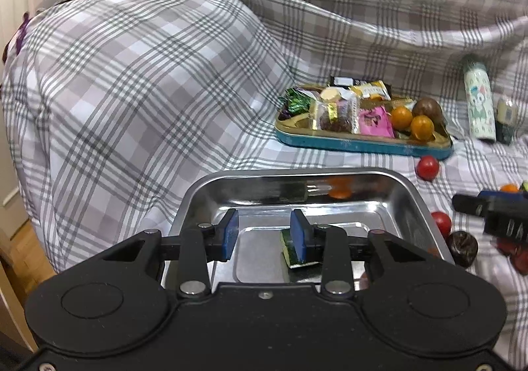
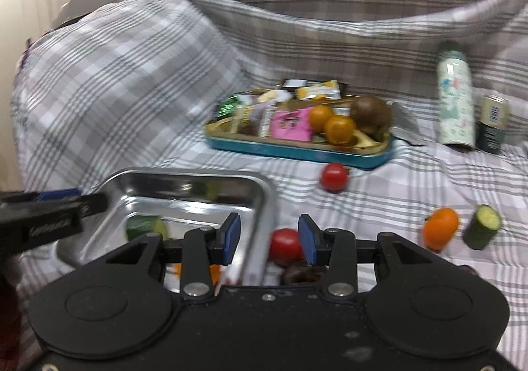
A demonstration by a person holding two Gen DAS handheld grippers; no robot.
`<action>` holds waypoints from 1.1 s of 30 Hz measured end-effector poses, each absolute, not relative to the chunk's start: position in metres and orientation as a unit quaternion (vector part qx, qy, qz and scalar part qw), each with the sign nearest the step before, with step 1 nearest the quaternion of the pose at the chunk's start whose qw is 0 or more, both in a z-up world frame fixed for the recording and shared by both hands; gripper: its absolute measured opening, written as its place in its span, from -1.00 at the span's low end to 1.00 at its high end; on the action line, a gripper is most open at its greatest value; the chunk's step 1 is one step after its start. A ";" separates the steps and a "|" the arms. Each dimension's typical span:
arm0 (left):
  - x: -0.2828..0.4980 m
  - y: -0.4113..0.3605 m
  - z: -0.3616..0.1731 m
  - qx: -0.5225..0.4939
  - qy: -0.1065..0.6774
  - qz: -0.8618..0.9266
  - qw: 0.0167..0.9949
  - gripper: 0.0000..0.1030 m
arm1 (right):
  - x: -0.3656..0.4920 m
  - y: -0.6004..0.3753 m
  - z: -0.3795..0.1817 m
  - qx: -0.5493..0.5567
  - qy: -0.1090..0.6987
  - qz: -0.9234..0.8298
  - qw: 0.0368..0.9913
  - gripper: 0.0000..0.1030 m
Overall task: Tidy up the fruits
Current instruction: 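Grasp the red tomato with the left tool while the right tool grasps a cucumber slice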
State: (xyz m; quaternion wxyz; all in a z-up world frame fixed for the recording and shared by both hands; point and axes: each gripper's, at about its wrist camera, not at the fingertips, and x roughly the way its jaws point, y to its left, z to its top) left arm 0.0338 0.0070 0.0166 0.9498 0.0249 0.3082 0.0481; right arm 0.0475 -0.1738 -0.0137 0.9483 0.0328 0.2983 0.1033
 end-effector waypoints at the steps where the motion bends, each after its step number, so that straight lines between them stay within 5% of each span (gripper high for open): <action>1: 0.034 0.005 0.018 0.031 0.311 0.046 0.949 -0.16 | 0.049 -0.179 -0.013 0.040 0.298 0.093 0.949 -0.18; 33: 0.127 -0.154 0.025 0.077 0.327 -0.126 0.934 -0.15 | 0.078 -0.320 -0.007 0.172 0.328 -0.168 0.913 -0.18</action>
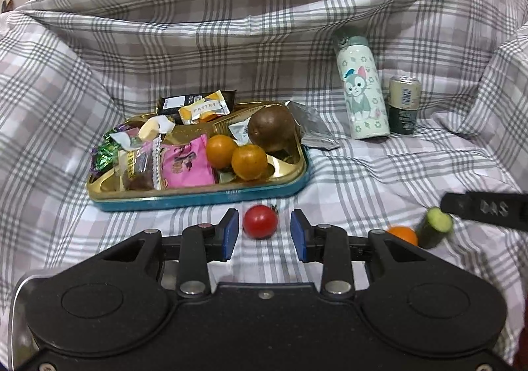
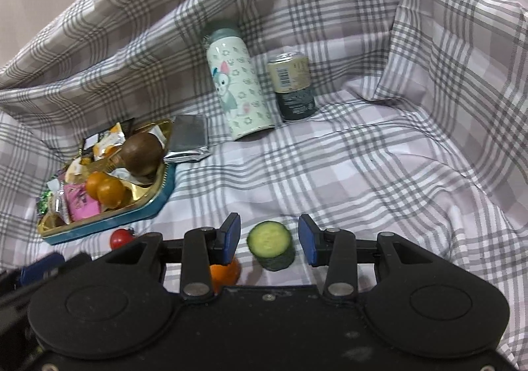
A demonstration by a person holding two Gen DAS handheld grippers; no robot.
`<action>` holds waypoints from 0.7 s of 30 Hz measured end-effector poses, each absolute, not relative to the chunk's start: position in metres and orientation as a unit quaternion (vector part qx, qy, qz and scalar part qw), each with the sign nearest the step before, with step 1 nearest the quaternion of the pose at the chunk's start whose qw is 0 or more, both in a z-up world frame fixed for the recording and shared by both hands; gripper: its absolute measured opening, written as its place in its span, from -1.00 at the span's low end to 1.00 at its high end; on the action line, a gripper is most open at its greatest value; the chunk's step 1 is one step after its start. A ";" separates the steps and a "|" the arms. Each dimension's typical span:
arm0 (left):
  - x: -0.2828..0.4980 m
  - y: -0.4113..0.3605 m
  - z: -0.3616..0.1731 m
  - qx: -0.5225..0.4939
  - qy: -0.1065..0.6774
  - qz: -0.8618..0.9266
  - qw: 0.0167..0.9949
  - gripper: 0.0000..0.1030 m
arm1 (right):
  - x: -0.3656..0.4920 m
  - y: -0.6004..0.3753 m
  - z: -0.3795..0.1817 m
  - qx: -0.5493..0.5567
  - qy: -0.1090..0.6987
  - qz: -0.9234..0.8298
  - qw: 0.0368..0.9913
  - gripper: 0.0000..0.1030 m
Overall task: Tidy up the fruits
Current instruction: 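Grasp the red tomato with the left tool while the right tool grasps a cucumber slice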
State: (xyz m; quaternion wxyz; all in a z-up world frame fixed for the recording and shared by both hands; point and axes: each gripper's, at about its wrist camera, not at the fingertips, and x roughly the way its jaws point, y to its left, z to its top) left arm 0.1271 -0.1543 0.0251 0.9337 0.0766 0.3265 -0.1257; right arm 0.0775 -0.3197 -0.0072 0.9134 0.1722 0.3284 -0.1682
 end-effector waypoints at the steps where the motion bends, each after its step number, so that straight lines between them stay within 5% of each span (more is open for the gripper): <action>1: 0.132 -0.155 0.023 0.078 0.328 -0.127 0.933 -0.15 | 0.078 -0.320 -0.008 0.170 0.329 -0.170 0.913 -0.18; 21: 0.172 -0.142 -0.010 0.025 0.360 -0.132 0.923 -0.15 | 0.085 -0.323 -0.020 0.166 0.332 -0.200 0.907 -0.18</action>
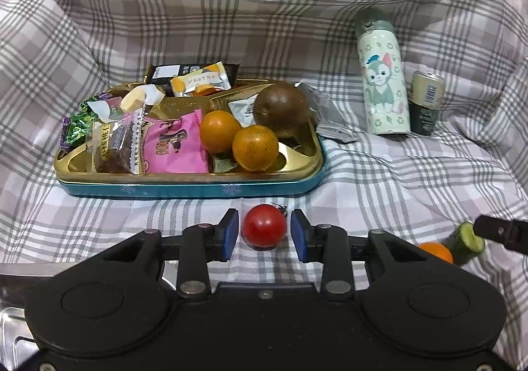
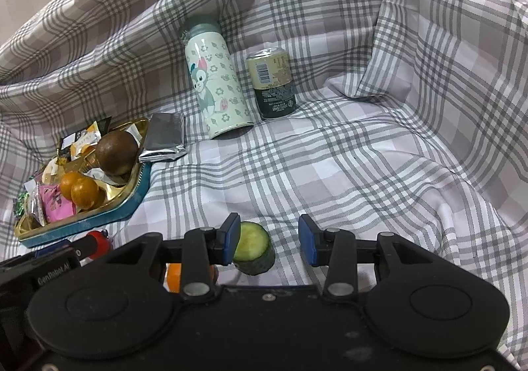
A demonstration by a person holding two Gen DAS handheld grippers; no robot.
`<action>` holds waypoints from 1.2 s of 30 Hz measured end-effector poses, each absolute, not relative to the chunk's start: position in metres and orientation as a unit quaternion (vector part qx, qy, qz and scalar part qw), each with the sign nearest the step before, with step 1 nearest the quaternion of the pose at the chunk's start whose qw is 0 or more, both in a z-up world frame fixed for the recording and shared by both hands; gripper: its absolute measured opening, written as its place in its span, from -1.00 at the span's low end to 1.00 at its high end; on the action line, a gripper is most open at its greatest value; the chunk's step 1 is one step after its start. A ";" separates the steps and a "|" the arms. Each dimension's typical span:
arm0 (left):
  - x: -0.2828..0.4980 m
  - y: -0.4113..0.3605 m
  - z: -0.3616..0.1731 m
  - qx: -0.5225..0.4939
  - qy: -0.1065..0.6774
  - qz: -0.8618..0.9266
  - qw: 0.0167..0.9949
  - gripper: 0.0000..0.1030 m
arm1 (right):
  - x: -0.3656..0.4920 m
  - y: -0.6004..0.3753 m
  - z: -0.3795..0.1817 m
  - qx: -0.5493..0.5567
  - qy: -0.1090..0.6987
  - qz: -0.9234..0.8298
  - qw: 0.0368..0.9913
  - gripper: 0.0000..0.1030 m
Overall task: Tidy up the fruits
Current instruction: 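Grasp the red tomato with the left tool while the right tool grasps a cucumber slice, then lift the tomato and cucumber slice and carry both toward the steel tray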
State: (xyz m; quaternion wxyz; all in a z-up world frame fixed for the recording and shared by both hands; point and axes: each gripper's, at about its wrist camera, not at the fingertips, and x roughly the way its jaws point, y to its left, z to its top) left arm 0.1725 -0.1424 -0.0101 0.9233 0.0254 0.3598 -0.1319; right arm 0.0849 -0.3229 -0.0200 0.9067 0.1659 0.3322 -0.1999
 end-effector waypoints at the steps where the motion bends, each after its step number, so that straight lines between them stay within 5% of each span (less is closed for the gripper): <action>1: 0.175 -0.142 -0.011 0.022 0.363 -0.131 0.922 -0.15 | 0.086 -0.323 -0.021 0.166 0.334 -0.199 0.906 -0.18; 36: 0.201 -0.138 -0.030 -0.023 0.406 -0.123 0.905 -0.08 | 0.107 -0.317 -0.045 0.179 0.382 -0.185 0.888 -0.16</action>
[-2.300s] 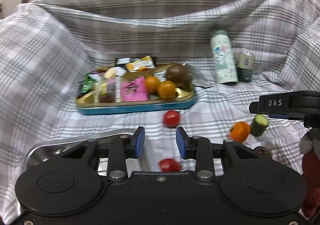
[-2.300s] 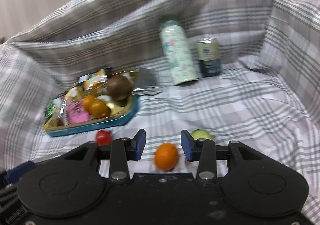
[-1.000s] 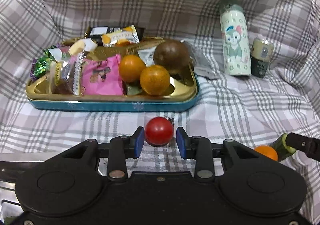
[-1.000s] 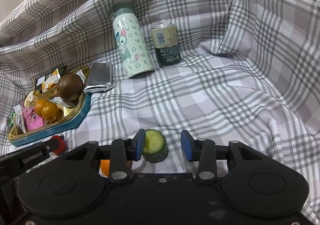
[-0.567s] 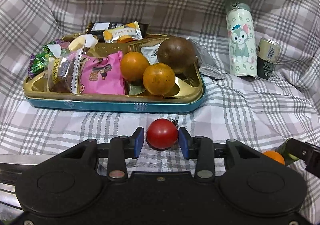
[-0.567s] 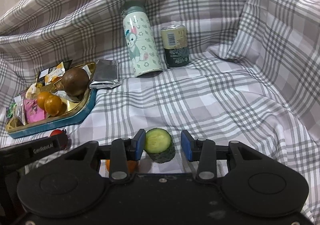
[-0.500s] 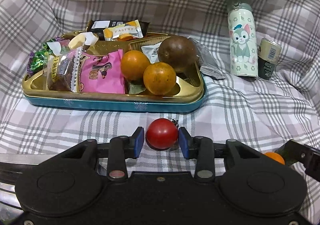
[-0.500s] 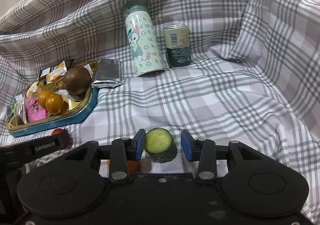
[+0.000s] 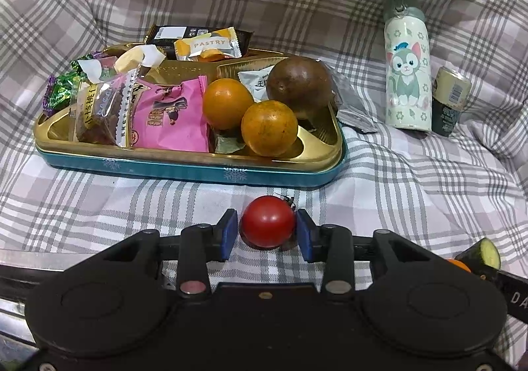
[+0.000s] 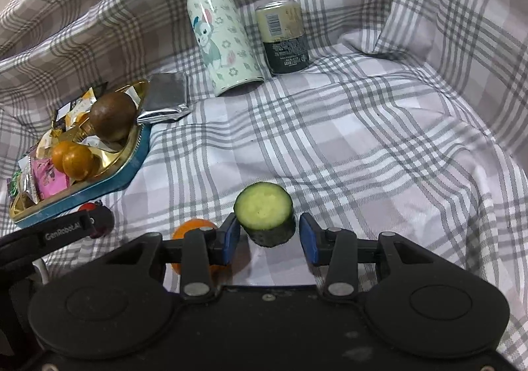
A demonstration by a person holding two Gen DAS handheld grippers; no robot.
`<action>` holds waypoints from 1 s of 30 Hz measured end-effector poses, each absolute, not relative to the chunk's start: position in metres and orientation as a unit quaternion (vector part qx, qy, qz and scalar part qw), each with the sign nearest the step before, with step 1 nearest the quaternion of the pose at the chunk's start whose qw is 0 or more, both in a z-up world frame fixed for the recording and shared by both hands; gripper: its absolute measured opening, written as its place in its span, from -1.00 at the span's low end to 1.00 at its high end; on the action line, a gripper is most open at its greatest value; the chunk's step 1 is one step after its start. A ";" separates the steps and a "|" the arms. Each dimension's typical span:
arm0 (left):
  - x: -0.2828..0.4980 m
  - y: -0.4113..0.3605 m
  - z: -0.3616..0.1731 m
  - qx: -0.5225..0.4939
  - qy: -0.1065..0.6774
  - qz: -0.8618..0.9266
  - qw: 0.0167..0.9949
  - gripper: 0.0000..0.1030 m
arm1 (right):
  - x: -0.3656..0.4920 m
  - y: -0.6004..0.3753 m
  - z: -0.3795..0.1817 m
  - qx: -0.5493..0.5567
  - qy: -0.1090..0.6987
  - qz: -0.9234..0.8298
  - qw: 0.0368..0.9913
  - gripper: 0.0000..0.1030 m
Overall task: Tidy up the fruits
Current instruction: 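Lift the tomato and cucumber slice and carry both toward the steel tray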
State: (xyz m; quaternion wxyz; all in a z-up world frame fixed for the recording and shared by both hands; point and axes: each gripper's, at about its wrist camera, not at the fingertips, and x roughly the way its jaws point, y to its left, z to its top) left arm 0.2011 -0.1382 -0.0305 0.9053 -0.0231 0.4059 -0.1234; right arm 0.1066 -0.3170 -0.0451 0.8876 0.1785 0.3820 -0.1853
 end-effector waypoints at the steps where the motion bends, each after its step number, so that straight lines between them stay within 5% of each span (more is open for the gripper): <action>1: 0.201 -0.137 -0.030 -0.026 0.406 -0.125 0.905 -0.11 | 0.107 -0.316 -0.045 0.174 0.381 -0.188 0.888 -0.16; 17: 0.180 -0.123 -0.011 -0.032 0.340 -0.126 0.932 -0.18 | 0.107 -0.302 -0.034 0.133 0.342 -0.199 0.909 -0.30; 30: 0.142 -0.071 0.036 -0.031 0.294 -0.064 0.953 -0.19 | 0.090 -0.222 -0.010 0.087 0.271 -0.005 0.959 -0.30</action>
